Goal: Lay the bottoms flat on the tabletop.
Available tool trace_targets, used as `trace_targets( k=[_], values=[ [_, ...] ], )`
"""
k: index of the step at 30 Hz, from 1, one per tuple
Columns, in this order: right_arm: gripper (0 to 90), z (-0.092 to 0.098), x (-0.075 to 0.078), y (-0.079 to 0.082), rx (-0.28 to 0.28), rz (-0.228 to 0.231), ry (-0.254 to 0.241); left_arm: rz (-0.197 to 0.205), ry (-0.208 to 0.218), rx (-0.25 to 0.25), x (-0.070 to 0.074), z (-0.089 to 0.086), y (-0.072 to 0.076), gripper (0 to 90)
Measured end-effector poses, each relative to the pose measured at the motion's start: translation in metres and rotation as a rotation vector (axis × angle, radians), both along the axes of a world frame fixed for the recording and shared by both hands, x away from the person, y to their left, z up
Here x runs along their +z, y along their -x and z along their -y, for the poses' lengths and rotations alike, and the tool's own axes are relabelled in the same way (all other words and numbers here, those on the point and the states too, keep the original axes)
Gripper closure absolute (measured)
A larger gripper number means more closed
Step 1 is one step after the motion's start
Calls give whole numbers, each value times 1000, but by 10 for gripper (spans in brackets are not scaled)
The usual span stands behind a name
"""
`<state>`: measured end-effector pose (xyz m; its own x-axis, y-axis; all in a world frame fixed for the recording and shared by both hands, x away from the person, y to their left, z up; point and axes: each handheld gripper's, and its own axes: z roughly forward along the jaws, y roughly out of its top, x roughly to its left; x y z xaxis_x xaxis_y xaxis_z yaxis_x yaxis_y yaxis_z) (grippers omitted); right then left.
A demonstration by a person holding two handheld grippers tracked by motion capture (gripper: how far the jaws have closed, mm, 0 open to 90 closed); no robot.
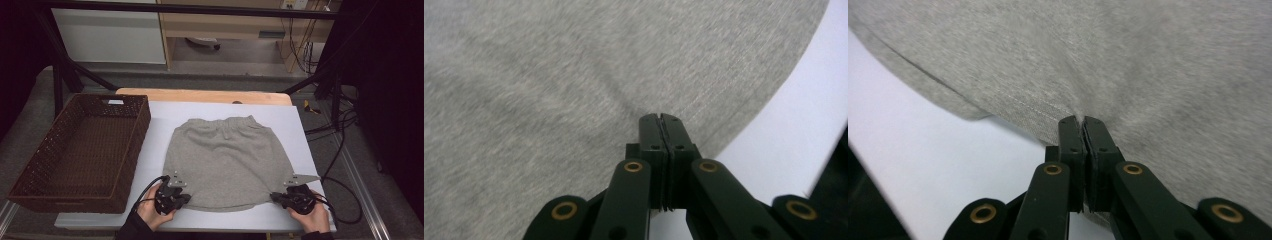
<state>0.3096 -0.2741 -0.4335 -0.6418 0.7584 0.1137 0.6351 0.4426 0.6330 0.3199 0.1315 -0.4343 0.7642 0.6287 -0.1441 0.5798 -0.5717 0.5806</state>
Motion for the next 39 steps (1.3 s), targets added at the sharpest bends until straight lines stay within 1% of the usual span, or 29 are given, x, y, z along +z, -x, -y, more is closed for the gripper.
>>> trace_targets(
  k=[1,2,3,4,5,6,7,8,10,11,12,15,16,19,20,21,22,23,25,26,27,29,31,33,35,36,37,38,39],
  values=[
    [882,4,3,2,1,-4,-5,-13,9,-3,3,-4,1,892],
    [880,7,6,4,5,-12,-10,-10,28,0,6,-8,3,892],
    [876,9,7,5,9,-25,-17,-5,34,2,9,-10,5,892],
    [856,9,8,6,14,-38,-26,-7,29,1,11,-12,7,891],
    [794,9,8,6,20,-38,-45,-6,35,0,12,-12,8,891],
    [754,9,9,5,16,-32,-61,-5,26,-3,12,-13,9,890],
    [668,9,10,4,-2,-9,-68,-5,23,-3,10,-12,8,888],
    [564,9,12,1,-33,28,-78,-10,22,-5,8,-12,7,886],
    [535,13,14,-6,-100,78,-84,-14,21,-4,3,-11,5,882],
    [480,16,15,-11,-134,105,-73,-15,25,-4,1,-11,4,881],
    [458,18,14,-17,-178,140,-66,-14,25,-3,-1,-12,4,879],
    [454,28,5,-34,-274,171,-19,-7,30,0,-4,-12,5,875],
    [463,31,0,-39,-289,176,-3,-6,30,0,-4,-12,5,873],
    [483,39,-12,-50,-319,158,30,-3,39,1,-5,-12,5,873],
    [491,41,-16,-52,-324,144,35,-2,41,-2,-5,-13,5,873],
    [504,43,-18,-53,-323,135,30,-1,43,-1,-5,-13,5,873],
    [551,45,-19,-53,-321,139,9,-2,45,-1,-5,-13,5,873],
    [612,46,-19,-53,-314,139,0,0,47,-1,-6,-13,6,873],
    [783,48,-17,-52,-288,114,-9,3,50,1,-6,-13,6,879],
    [848,48,-16,-51,-275,99,-13,4,47,-1,-6,-13,6,882],
    [859,50,-14,-50,-269,89,-16,2,47,0,-6,-13,7,884],
    [869,53,-11,-48,-275,98,-15,-6,43,-2,-5,-13,8,888],
    [872,58,-6,-45,-294,117,-17,-11,38,-8,-4,-12,10,889],
    [872,63,-2,-43,-308,128,-8,-6,38,-9,-3,-12,12,889],
    [867,64,-4,-44,-304,109,-12,1,48,-4,-2,-13,12,887],
    [855,63,-6,-44,-304,108,-11,2,52,-1,-1,-14,11,881],
    [819,62,-9,-45,-294,109,-10,1,59,1,1,-15,10,867],
    [756,60,-10,-46,-284,115,-7,3,61,4,2,-16,10,837],
    [695,58,-10,-46,-287,133,-5,8,66,13,3,-17,9,795]
  ],
)
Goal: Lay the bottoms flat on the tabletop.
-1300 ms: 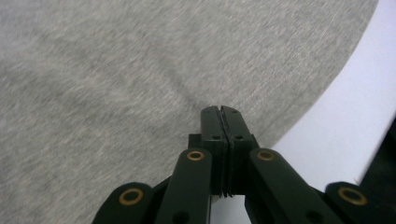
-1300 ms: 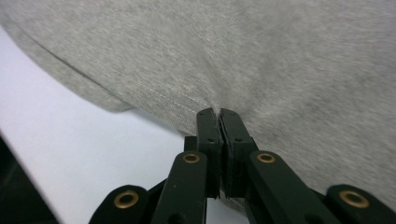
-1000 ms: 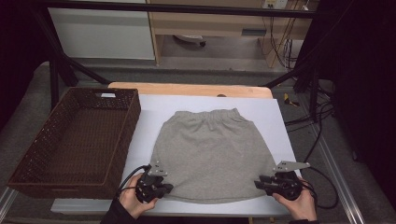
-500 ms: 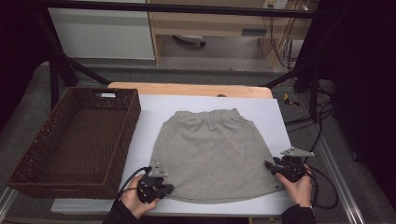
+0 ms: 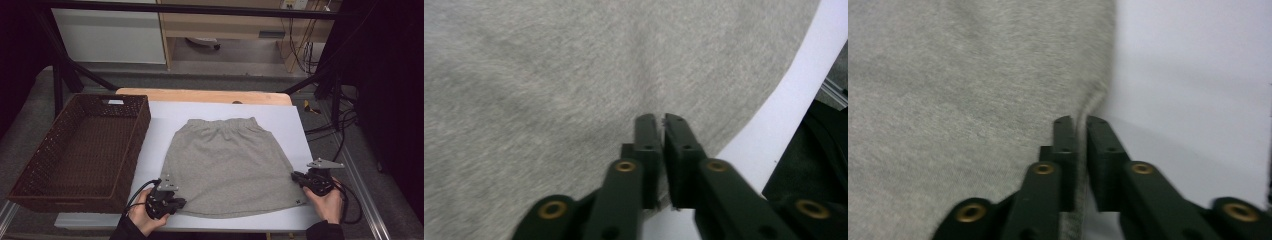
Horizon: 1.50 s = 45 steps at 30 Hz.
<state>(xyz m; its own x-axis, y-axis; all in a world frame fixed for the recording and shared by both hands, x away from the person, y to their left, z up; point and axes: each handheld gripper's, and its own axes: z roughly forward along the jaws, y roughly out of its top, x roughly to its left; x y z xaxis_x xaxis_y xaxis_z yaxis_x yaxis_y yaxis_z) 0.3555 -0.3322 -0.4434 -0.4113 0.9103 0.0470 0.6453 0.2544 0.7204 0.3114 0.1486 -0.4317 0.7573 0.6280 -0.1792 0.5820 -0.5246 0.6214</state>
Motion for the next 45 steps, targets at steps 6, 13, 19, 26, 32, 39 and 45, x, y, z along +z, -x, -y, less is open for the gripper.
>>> trace_targets(
  k=[6,13,19,26,32,39,45],
  values=[
    [473,-15,8,0,38,61,-62,32,24,27,4,-10,-9,592],
    [293,-39,9,-4,109,67,-99,74,40,28,7,-15,-20,345],
    [153,-51,8,-5,137,66,-108,88,42,46,8,-16,-30,197],
    [72,-62,10,-5,160,57,-149,99,46,49,11,-15,-40,134],
    [48,-67,10,-5,169,52,-161,113,67,46,17,-12,-50,104],
    [36,-72,10,-4,179,61,-170,110,57,54,19,-8,-62,86],
    [26,-77,10,-4,194,49,-158,102,60,60,19,-6,-72,75]
  ],
)
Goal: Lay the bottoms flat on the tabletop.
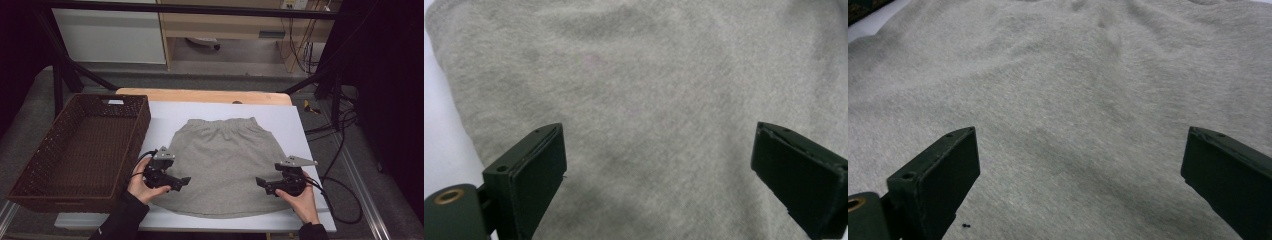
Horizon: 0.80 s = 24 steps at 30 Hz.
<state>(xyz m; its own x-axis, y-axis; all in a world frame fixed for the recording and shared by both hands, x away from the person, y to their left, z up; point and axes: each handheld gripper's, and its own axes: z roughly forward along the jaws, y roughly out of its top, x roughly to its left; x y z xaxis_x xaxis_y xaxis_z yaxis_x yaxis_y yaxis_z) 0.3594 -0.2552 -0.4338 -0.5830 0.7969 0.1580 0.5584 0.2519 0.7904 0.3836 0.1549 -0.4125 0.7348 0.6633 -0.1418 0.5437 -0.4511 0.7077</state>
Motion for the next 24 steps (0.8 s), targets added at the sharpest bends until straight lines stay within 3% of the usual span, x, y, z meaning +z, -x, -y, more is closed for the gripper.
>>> trace_targets(
  k=[14,24],
  values=[
    [14,0,2,2,1,5,6,-11,-10,5,4,6,-24,70],
    [11,0,2,2,0,5,3,-1,-8,35,10,9,-41,71]
  ],
)
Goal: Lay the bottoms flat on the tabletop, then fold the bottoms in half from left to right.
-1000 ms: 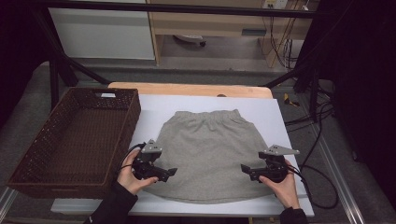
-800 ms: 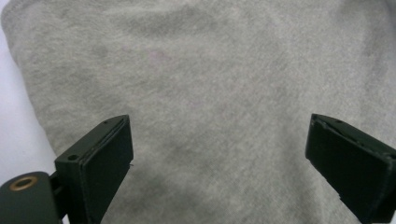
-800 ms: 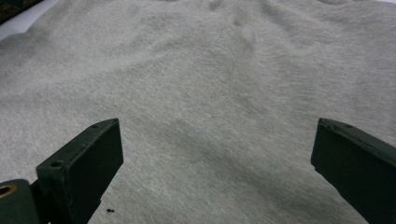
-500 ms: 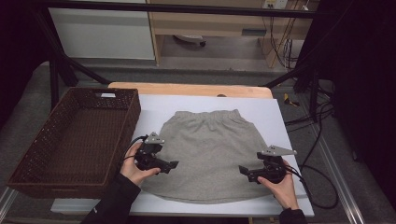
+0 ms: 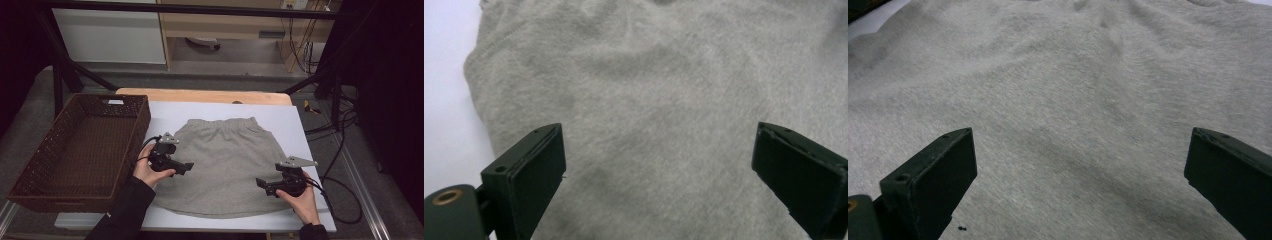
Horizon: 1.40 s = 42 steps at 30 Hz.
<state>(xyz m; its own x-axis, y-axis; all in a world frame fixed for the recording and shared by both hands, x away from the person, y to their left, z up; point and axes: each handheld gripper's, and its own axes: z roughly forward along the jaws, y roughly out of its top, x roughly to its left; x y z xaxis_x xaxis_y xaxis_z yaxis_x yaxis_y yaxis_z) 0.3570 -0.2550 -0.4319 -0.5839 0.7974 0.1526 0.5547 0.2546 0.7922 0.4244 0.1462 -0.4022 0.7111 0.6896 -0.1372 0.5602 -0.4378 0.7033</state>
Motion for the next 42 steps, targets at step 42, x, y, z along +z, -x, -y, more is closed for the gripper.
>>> trace_targets(
  k=[42],
  values=[
    [8,0,0,1,12,0,8,-5,-48,157,2,1,-76,111]
  ],
)
